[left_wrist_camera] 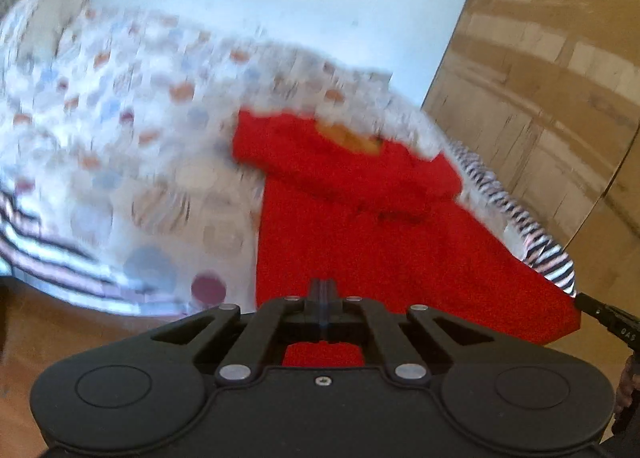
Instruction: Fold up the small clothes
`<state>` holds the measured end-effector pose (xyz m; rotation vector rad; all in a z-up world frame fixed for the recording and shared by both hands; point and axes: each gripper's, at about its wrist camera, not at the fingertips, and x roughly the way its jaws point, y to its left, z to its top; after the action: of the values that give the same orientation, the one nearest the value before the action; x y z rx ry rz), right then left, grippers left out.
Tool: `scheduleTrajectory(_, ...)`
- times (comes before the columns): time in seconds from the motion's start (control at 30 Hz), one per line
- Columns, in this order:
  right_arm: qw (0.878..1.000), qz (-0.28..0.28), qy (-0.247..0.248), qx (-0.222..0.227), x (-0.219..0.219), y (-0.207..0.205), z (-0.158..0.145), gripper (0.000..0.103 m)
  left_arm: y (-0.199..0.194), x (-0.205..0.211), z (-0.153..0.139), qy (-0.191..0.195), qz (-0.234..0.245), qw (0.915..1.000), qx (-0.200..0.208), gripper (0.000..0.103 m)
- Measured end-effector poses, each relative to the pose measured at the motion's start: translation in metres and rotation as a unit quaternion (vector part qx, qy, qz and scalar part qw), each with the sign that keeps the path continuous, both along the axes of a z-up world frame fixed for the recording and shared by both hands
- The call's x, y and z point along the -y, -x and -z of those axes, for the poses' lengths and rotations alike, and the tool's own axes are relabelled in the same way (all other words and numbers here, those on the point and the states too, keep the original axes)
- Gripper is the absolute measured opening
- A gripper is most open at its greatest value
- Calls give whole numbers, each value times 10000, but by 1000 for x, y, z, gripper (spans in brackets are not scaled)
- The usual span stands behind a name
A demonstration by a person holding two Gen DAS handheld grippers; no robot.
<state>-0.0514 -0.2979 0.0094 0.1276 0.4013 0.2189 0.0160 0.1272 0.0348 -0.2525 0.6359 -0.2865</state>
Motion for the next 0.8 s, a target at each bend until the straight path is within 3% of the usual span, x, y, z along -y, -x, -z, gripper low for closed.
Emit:
scheduleTrajectory(0.17, 9981, 100, 564, -221, -2, -5, 26, 5, -10, -6, 35, 132, -113, 9990, -408, 3)
scheduleTrajectory(0.2, 9976, 76, 658, -212, -2, -5, 28, 14, -12, -7, 39, 130, -131, 9988, -451, 8)
scheduleTrajectory(0.23, 9964, 63, 821, -211, -3, -5, 30, 23, -13, -7, 43, 139, -161, 9986, -492, 18)
scheduleTrajectory(0.27, 9945, 47, 1029, -197, -6, -3, 32, 45, -14, -8, 46, 134, -197, 9985, -495, 21)
scheduleTrajectory(0.3, 9921, -8, 1240, -177, -7, -2, 34, 58, -14, -7, 48, 90, -199, 9986, -485, 29)
scheduleTrajectory(0.37, 9856, -231, 1659, -221, -10, 1, 40, 64, -14, -2, 50, -71, -199, 9987, -460, 51)
scheduleTrajectory(0.4, 9807, -349, 1905, -284, -11, 2, 44, 67, -13, 0, 51, -159, -213, 9987, -439, 70)
scheduleTrajectory(0.43, 9761, -453, 2102, -322, -13, 5, 47, 76, -12, 2, 52, -266, -227, 9986, -392, 83)
scheduleTrajectory(0.5, 9667, -711, 2427, -388, -15, 9, 55, 83, -11, 7, 54, -442, -184, 9983, -337, 90)
scheduleTrajectory(0.63, 9584, -1037, 2627, -418, -22, 14, 63, 85, -11, 16, 59, -727, -139, 9966, -354, 99)
scheduleTrajectory(0.67, 9515, -1070, 2851, -427, -27, 13, 67, 86, -12, 18, 60, -774, -123, 9963, -357, 100)
scheduleTrajectory(0.8, 9013, -1246, 4136, -324, -44, 8, 95, 86, -15, 29, 63, -861, -16, 9956, -369, 101)
